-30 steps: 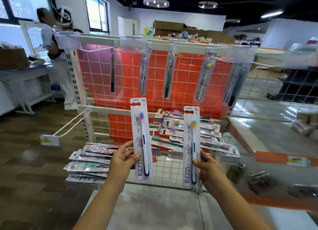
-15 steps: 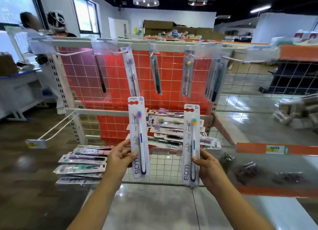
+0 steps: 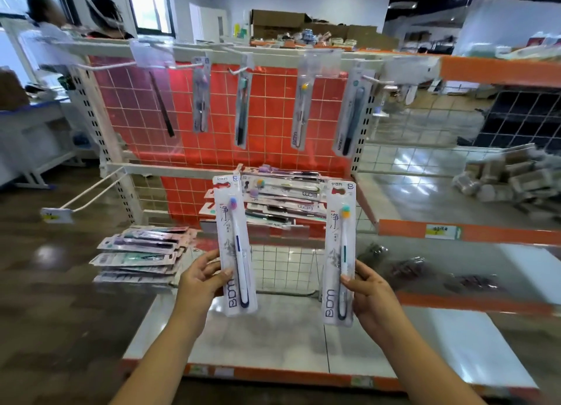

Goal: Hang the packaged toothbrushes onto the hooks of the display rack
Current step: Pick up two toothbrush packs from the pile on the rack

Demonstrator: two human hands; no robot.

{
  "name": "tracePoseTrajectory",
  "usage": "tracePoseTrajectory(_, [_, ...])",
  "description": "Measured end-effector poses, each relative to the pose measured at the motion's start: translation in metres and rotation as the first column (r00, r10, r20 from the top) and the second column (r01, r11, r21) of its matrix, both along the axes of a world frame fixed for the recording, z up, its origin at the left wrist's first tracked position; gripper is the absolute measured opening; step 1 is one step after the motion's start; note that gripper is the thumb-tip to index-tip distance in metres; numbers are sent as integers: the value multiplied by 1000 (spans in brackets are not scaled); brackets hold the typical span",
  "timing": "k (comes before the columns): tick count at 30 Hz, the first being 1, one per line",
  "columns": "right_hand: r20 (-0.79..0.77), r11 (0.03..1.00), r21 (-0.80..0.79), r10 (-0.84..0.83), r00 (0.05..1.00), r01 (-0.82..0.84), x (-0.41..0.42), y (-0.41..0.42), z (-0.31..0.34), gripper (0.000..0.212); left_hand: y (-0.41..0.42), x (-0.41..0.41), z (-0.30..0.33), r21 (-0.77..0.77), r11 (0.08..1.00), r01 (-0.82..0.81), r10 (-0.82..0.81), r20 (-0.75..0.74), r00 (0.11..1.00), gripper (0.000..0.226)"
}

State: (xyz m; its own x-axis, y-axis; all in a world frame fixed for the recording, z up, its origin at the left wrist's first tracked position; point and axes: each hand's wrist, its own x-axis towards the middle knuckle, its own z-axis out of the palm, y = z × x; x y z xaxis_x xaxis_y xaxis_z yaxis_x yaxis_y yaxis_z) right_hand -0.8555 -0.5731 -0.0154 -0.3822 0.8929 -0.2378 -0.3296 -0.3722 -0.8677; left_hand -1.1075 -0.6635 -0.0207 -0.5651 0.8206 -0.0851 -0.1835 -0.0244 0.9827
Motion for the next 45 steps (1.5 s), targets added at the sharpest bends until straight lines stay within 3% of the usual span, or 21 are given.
tracePoseTrajectory(16, [63, 973, -230, -1, 998, 16, 73, -71, -80, 42, -74, 81, -77, -180, 983, 44, -37, 41, 998, 31])
tracePoseTrajectory(26, [148, 955, -295, 3, 989, 41, 39, -35, -177, 35, -33, 61, -184, -278, 958, 73, -47, 97, 994, 32])
tracePoseTrajectory(32, [276, 989, -130, -36, 960, 75, -4, 33, -285, 36, 35, 36, -295, -253, 966, 55, -37, 74, 997, 31])
tracePoseTrajectory(37, [226, 975, 207, -129, 966, 82, -40, 98, -363, 30, 114, 12, -376, -72, 989, 130, -135, -67, 989, 31])
tracePoseTrajectory(40, [211, 927, 356, -201, 957, 116, -53, 127, -388, 31, 151, 5, -396, 76, 992, 103, -91, -148, 985, 30])
tracePoseTrajectory(45, [187, 905, 399, -235, 954, 145, -57, 138, -381, 34, 162, 3, -390, 219, 967, 128, -90, -176, 980, 31])
